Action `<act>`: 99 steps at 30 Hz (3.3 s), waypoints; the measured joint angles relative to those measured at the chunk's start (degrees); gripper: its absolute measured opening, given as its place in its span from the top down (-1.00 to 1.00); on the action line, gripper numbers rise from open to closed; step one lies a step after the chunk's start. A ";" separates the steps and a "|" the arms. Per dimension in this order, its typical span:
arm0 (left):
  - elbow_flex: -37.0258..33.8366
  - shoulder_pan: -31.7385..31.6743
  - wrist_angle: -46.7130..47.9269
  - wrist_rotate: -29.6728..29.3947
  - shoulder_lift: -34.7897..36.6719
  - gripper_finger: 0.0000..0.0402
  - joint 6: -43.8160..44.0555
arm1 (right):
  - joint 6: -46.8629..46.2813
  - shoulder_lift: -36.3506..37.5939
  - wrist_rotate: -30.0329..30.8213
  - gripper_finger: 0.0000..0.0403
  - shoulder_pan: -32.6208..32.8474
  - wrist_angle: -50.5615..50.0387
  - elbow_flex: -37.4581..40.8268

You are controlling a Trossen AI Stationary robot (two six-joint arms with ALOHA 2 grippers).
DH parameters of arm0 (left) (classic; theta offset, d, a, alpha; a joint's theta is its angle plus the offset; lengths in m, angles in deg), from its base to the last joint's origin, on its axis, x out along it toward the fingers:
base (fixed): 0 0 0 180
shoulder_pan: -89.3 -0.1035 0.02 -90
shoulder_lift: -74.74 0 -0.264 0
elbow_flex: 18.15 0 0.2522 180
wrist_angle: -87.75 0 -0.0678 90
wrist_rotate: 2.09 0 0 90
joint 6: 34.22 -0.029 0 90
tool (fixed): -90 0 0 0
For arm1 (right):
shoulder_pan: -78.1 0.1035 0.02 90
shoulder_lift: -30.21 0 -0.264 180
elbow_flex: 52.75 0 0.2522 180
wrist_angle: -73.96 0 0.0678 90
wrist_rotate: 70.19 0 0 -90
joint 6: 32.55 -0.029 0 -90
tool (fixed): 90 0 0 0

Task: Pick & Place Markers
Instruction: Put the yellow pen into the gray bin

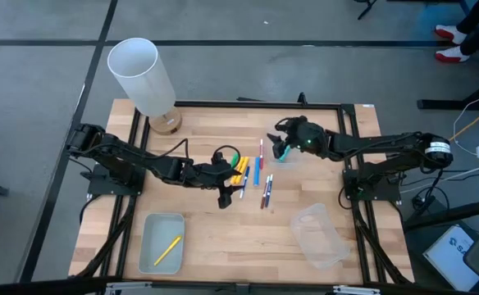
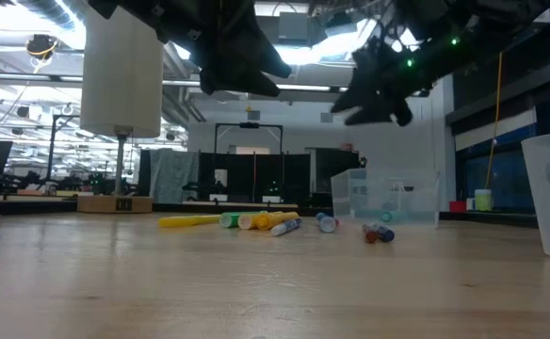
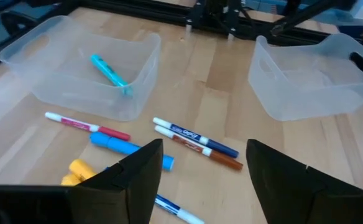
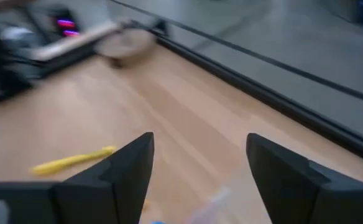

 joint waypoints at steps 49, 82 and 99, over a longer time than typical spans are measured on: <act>1.70 -14.11 31.58 -0.44 -6.42 -0.12 22.58 | 27.33 0.00 -44.52 -0.27 7.94 15.63 0.02; 1.85 -12.70 32.32 2.83 -15.69 0.63 22.90 | 27.09 -0.02 -42.51 -0.27 7.94 15.40 0.04; 1.63 -11.92 32.94 -3.14 -15.34 0.87 20.52 | 24.70 -0.02 -42.50 -0.27 7.94 14.94 0.04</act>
